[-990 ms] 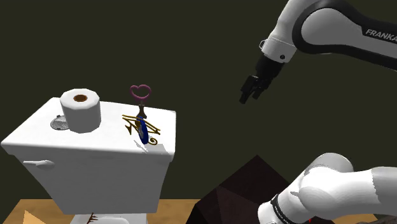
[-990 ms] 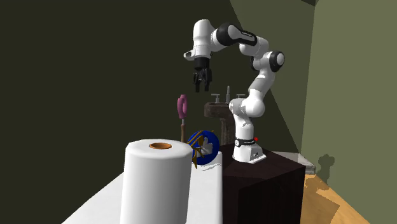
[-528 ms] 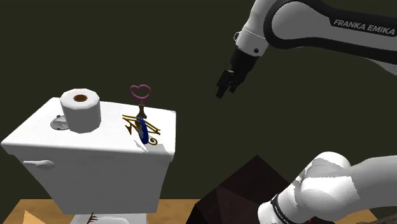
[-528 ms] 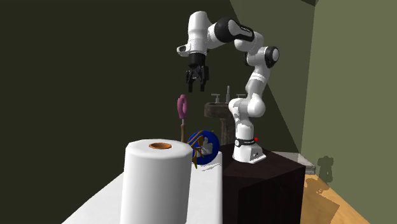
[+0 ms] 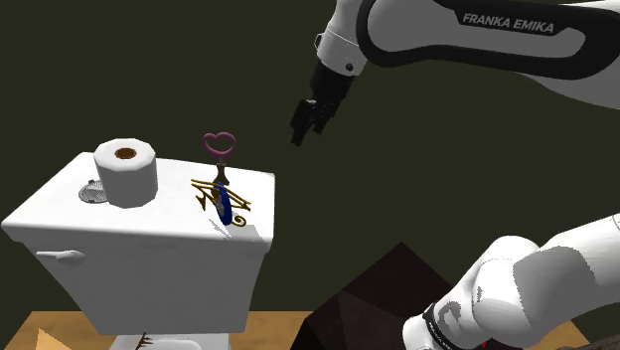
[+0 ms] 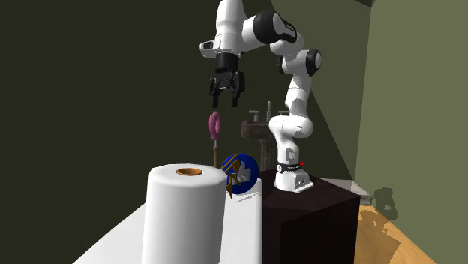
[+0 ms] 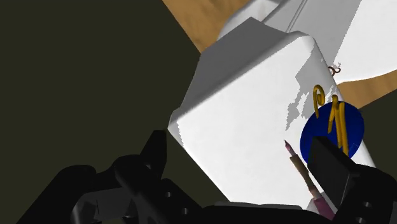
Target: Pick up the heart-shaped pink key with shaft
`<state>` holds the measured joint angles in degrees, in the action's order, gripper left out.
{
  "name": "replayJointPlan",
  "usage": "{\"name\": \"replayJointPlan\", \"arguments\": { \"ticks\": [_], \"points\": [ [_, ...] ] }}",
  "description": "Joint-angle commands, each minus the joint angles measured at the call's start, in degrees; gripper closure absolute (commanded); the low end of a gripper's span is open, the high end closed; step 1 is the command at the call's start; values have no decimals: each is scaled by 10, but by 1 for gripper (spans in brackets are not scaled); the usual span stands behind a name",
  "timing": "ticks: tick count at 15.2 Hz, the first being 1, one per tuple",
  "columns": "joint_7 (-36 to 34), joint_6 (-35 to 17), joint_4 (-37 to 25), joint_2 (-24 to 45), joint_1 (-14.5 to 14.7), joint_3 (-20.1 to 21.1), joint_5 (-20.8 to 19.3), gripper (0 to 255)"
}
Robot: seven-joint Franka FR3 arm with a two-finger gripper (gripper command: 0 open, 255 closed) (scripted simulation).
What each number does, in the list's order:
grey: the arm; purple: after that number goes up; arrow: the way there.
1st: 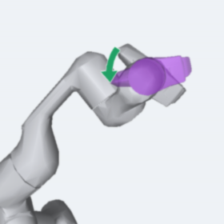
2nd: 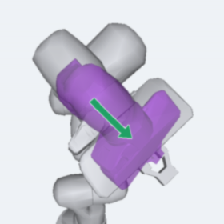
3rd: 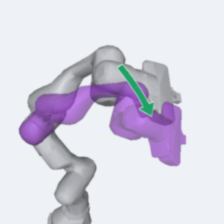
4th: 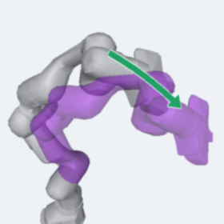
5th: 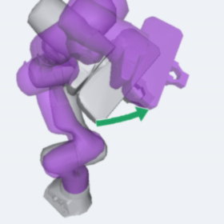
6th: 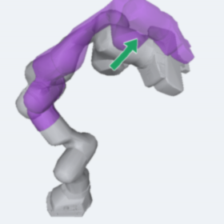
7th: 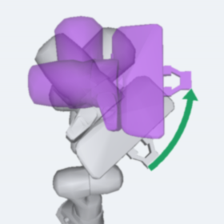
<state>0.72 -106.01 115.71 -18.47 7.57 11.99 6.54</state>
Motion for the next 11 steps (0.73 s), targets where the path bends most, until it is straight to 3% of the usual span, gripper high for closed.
{"name": "replayJointPlan", "arguments": {
  "ticks": [1,11],
  "points": [
    [1,-9,-31,32,7,13,-6,0],
    [-9,-22,-203,189,49,74,-63,0]
  ]
}}
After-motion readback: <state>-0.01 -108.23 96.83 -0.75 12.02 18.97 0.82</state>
